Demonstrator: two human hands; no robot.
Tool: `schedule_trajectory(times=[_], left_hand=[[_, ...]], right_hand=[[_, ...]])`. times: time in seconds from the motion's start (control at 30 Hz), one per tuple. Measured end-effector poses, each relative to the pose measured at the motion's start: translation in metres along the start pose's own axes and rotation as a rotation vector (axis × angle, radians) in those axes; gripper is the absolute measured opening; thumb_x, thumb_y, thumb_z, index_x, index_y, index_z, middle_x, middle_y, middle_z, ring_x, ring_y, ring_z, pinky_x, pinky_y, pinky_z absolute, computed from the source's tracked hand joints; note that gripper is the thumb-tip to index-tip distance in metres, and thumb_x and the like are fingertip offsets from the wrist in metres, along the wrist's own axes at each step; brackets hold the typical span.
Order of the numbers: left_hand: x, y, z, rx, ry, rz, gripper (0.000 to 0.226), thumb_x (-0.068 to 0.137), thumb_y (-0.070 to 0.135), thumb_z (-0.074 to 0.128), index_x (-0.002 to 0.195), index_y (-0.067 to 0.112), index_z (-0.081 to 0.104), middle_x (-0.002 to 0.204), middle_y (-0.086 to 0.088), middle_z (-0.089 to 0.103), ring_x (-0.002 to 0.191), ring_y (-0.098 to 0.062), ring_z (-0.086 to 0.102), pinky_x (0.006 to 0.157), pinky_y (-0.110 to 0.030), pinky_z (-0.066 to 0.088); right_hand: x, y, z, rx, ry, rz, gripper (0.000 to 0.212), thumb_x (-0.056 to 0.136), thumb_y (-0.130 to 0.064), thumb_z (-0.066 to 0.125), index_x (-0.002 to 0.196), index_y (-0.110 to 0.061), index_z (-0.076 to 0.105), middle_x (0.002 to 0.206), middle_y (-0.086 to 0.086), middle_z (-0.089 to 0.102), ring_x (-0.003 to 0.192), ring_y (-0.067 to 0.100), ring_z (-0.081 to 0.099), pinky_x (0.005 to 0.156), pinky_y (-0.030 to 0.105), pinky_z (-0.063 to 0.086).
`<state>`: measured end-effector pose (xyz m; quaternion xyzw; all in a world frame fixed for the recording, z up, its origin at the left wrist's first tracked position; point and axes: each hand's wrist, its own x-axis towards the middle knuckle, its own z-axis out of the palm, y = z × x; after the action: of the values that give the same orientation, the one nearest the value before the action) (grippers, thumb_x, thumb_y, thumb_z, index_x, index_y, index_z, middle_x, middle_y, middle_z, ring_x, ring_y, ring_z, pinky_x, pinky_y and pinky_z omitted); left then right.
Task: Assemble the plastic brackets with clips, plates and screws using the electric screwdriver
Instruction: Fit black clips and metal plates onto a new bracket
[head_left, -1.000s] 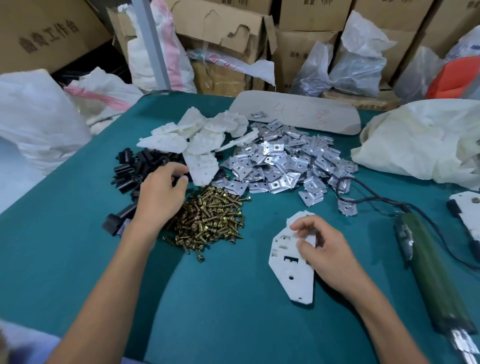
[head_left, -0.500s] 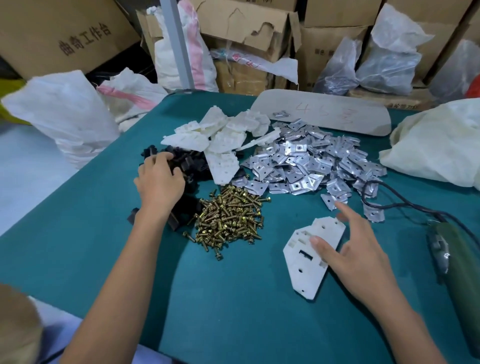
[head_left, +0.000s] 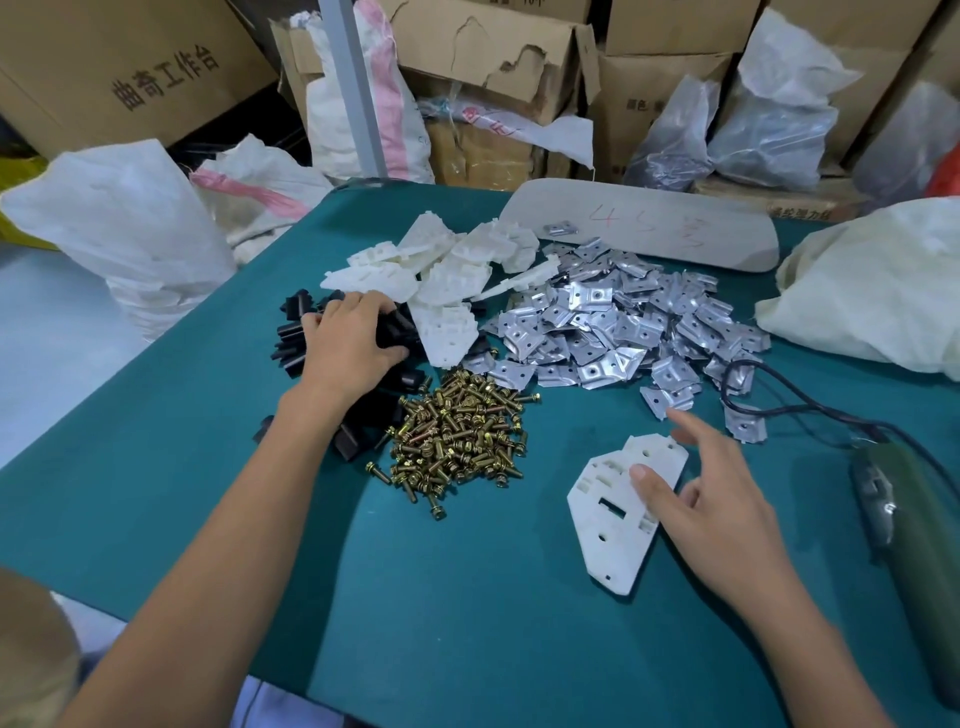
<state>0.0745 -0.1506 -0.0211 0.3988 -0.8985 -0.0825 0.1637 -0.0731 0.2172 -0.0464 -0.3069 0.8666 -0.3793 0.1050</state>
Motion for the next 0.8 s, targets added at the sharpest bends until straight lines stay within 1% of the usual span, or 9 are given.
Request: schedule_trajectory(times=[0.17, 0.23, 0.33, 0.4, 0.5, 0.57, 0.63, 0.73, 0.8], left_hand=[[-0.003, 0.01, -0.002, -0.038, -0.007, 0.126, 0.052, 0.082, 0.034, 0.08, 0.124, 0.026, 0.051, 0.118, -0.004, 0.068, 0.112, -0.031, 0.053, 0.093, -0.043, 0.035], [-0.005, 0.011, -0.005, -0.087, 0.066, 0.115, 0.044, 0.084, 0.028, 0.077, 0.12, 0.028, 0.052, 0.103, -0.004, 0.07, 0.102, -0.03, 0.058, 0.088, -0.042, 0.04], [-0.006, 0.008, -0.01, -0.239, 0.112, 0.078, 0.041, 0.084, 0.022, 0.075, 0.114, 0.036, 0.052, 0.078, -0.001, 0.065, 0.083, -0.027, 0.062, 0.072, -0.04, 0.049], [-0.005, 0.006, -0.009, -0.267, 0.067, 0.075, 0.041, 0.084, 0.023, 0.075, 0.113, 0.039, 0.051, 0.082, 0.0, 0.066, 0.085, -0.026, 0.062, 0.072, -0.042, 0.052], [-0.004, 0.008, -0.002, -0.205, -0.025, 0.093, 0.042, 0.084, 0.026, 0.077, 0.116, 0.035, 0.052, 0.1, -0.002, 0.065, 0.103, -0.029, 0.056, 0.082, -0.043, 0.05], [-0.005, 0.012, 0.002, -0.176, -0.035, 0.115, 0.042, 0.084, 0.028, 0.078, 0.116, 0.033, 0.051, 0.097, -0.003, 0.065, 0.098, -0.029, 0.057, 0.078, -0.044, 0.05], [-0.006, 0.016, 0.002, -0.165, -0.035, 0.143, 0.041, 0.085, 0.03, 0.078, 0.116, 0.034, 0.052, 0.086, 0.001, 0.066, 0.087, -0.028, 0.06, 0.072, -0.042, 0.052], [-0.009, 0.019, -0.015, -0.191, -0.058, 0.068, 0.039, 0.083, 0.032, 0.08, 0.114, 0.038, 0.056, 0.081, 0.009, 0.069, 0.08, -0.022, 0.066, 0.07, -0.037, 0.053], [-0.014, 0.022, -0.034, -0.294, -0.044, 0.001, 0.038, 0.08, 0.032, 0.083, 0.106, 0.043, 0.058, 0.075, 0.011, 0.071, 0.076, -0.014, 0.068, 0.069, -0.032, 0.052]], right_hand=[[0.001, 0.0, 0.001, -0.029, -0.009, -0.008, 0.062, 0.085, -0.055, 0.069, 0.138, -0.056, 0.037, 0.131, -0.022, 0.045, 0.073, -0.001, 0.06, 0.09, 0.047, 0.051], [0.001, 0.001, 0.002, -0.005, -0.008, -0.023, 0.059, 0.085, -0.054, 0.068, 0.137, -0.054, 0.04, 0.131, -0.023, 0.048, 0.072, 0.001, 0.061, 0.085, 0.043, 0.051], [0.002, 0.003, 0.002, 0.041, 0.002, -0.023, 0.055, 0.087, -0.05, 0.067, 0.137, -0.053, 0.042, 0.131, -0.023, 0.049, 0.071, 0.003, 0.062, 0.083, 0.042, 0.052], [0.002, 0.004, 0.002, 0.052, -0.002, -0.018, 0.054, 0.089, -0.049, 0.066, 0.137, -0.052, 0.042, 0.13, -0.024, 0.049, 0.07, 0.003, 0.062, 0.084, 0.043, 0.052], [0.002, 0.004, 0.002, 0.055, -0.006, -0.018, 0.054, 0.09, -0.049, 0.066, 0.138, -0.051, 0.042, 0.129, -0.025, 0.049, 0.07, 0.003, 0.062, 0.086, 0.045, 0.052], [0.002, 0.005, 0.002, 0.058, -0.005, -0.018, 0.054, 0.09, -0.048, 0.066, 0.139, -0.051, 0.043, 0.129, -0.026, 0.049, 0.069, 0.003, 0.061, 0.086, 0.045, 0.052], [0.003, 0.005, 0.002, 0.063, -0.001, -0.02, 0.053, 0.091, -0.047, 0.067, 0.138, -0.051, 0.043, 0.128, -0.025, 0.05, 0.07, 0.003, 0.061, 0.085, 0.043, 0.052], [0.004, 0.007, 0.003, 0.077, 0.013, -0.036, 0.051, 0.09, -0.046, 0.067, 0.135, -0.053, 0.044, 0.127, -0.025, 0.051, 0.07, 0.003, 0.062, 0.08, 0.038, 0.05], [0.004, 0.008, 0.003, 0.111, 0.038, -0.051, 0.049, 0.09, -0.045, 0.067, 0.131, -0.057, 0.044, 0.125, -0.027, 0.05, 0.069, 0.006, 0.06, 0.074, 0.03, 0.047]])
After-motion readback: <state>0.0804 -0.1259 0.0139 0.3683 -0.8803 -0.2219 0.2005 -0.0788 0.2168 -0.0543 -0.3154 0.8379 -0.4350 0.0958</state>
